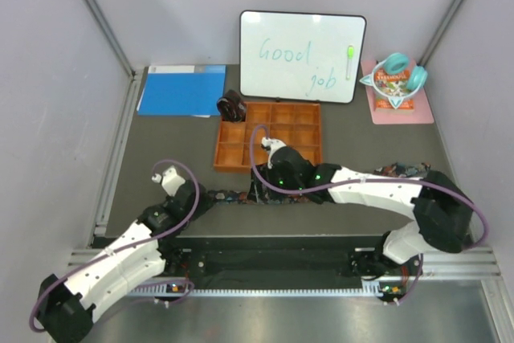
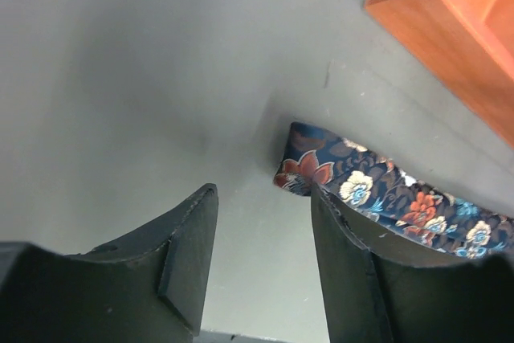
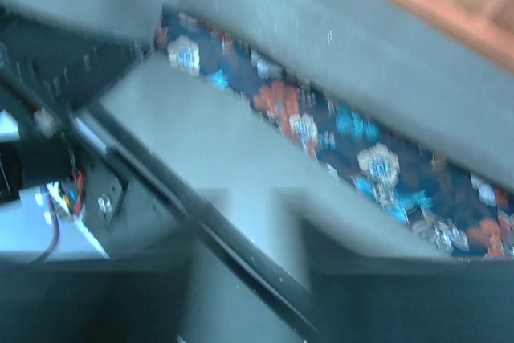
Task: Roll the ties
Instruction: Roll the tie at the center of the board.
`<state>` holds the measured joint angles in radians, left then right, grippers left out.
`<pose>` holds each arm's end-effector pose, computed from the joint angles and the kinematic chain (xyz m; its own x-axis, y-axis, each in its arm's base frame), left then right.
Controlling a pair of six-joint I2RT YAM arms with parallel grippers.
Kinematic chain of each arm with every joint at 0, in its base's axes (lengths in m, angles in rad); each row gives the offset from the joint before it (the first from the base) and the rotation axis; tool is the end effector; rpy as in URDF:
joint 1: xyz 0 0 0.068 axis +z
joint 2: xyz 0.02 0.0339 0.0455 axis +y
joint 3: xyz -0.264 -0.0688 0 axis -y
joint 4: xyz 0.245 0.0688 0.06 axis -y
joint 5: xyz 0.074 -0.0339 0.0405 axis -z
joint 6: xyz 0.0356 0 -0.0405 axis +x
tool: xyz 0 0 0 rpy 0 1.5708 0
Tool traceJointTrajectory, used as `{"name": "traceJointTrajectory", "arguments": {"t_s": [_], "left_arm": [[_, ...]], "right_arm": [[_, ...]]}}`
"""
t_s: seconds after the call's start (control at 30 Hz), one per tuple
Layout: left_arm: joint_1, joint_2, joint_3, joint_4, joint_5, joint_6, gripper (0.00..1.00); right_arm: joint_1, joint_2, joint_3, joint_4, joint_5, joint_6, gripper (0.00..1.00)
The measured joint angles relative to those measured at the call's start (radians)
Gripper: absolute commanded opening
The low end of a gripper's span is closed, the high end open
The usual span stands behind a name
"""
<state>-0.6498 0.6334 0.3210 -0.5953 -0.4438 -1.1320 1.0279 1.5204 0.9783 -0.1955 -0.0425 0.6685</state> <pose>0.1081 -0.0629 0.1679 -0.5707 -0.5931 -0.5678 -0.4253 0.8051 -0.4135 0.1685 0.2822 0.2285 -0.8129 -0.1486 -0.5631 -0.4687 0.7408 0.4811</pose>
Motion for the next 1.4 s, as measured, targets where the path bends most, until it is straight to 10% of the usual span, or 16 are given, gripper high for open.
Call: {"name": "traceJointTrajectory", "arguments": {"t_s": [0.8,1.4], "left_arm": [[0.000,0.054,-0.071,0.186,-0.017,0.018,0.42],[0.000,0.047,-0.137,0.278,-0.026,0.008,0.00]], "right_arm": [[0.004,-0.119,-0.202,0.219,-0.098,0.024,0.99],[0.004,-0.051,-0.210,0.237,-0.134,0.045,0.99]]}}
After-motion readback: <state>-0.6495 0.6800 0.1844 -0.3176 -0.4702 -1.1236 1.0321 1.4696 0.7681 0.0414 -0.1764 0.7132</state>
